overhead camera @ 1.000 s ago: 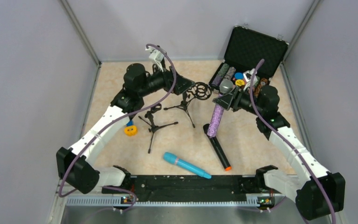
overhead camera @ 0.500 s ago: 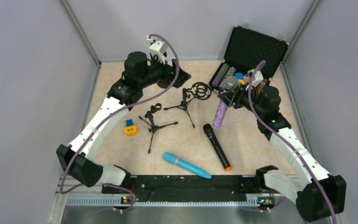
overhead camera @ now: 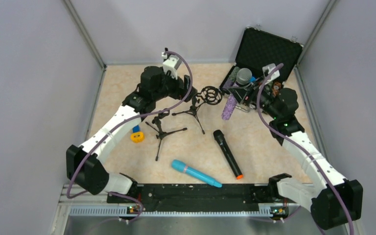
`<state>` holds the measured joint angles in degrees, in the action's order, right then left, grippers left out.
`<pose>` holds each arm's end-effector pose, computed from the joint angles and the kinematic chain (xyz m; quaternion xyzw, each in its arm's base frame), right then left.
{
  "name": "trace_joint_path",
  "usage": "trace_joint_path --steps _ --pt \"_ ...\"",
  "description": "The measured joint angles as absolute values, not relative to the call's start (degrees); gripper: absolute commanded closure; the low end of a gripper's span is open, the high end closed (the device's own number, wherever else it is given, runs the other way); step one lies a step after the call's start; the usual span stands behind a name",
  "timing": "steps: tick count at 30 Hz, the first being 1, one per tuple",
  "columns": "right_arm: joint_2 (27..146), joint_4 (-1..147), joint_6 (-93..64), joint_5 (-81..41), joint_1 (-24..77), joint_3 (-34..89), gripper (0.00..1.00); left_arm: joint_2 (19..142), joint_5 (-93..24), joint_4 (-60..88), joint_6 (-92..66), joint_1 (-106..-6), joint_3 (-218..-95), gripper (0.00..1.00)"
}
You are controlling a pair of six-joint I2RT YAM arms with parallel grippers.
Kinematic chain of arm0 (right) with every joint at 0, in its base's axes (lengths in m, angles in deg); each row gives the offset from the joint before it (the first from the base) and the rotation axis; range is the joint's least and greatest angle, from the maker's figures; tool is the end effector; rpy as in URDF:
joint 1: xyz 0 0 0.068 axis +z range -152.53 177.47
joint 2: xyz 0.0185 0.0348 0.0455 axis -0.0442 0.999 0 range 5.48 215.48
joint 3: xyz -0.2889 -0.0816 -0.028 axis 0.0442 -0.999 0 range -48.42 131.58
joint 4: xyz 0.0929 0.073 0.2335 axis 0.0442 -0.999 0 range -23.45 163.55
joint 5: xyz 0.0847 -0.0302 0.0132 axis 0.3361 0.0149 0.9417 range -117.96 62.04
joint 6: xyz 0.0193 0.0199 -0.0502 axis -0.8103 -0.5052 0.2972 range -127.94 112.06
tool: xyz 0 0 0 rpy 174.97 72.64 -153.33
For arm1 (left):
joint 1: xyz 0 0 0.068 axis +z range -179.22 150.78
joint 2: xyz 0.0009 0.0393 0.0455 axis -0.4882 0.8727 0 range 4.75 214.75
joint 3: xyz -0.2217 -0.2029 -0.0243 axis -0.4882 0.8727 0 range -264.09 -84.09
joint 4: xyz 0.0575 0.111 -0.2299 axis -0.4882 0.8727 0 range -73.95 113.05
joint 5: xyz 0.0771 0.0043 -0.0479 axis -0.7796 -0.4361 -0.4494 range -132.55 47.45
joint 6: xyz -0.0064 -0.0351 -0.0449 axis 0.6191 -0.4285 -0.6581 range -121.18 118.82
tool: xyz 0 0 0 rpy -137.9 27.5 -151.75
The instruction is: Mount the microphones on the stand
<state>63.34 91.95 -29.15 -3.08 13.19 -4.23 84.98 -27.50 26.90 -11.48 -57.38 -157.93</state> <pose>0.2137 0.0780 0.3715 -0.1266 0.6683 0.3659 0.6351 0.2847 -0.1645 0.4016 0.2005 0.7765 -0.2932 0.5205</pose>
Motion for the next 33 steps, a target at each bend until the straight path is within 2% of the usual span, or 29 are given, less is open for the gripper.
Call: trace_joint_path --steps 6,14,27,33 --pt "67.74 99.36 -28.91 0.73 13.22 -2.0 1.0 83.18 -29.71 25.04 -10.06 -57.56 -152.25 0.01" --pt "70.05 106.0 -28.21 3.7 13.61 1.21 1.0 80.43 -33.36 22.31 -7.11 -59.61 -150.72 0.01" --pt "74.29 118.2 -27.12 3.61 15.75 1.89 1.0 77.22 -34.12 19.25 -1.16 -63.2 -146.2 0.02" --pt "77.57 119.46 -26.03 3.72 17.63 3.05 1.0 77.22 -34.06 18.16 0.71 -64.69 -145.56 0.02"
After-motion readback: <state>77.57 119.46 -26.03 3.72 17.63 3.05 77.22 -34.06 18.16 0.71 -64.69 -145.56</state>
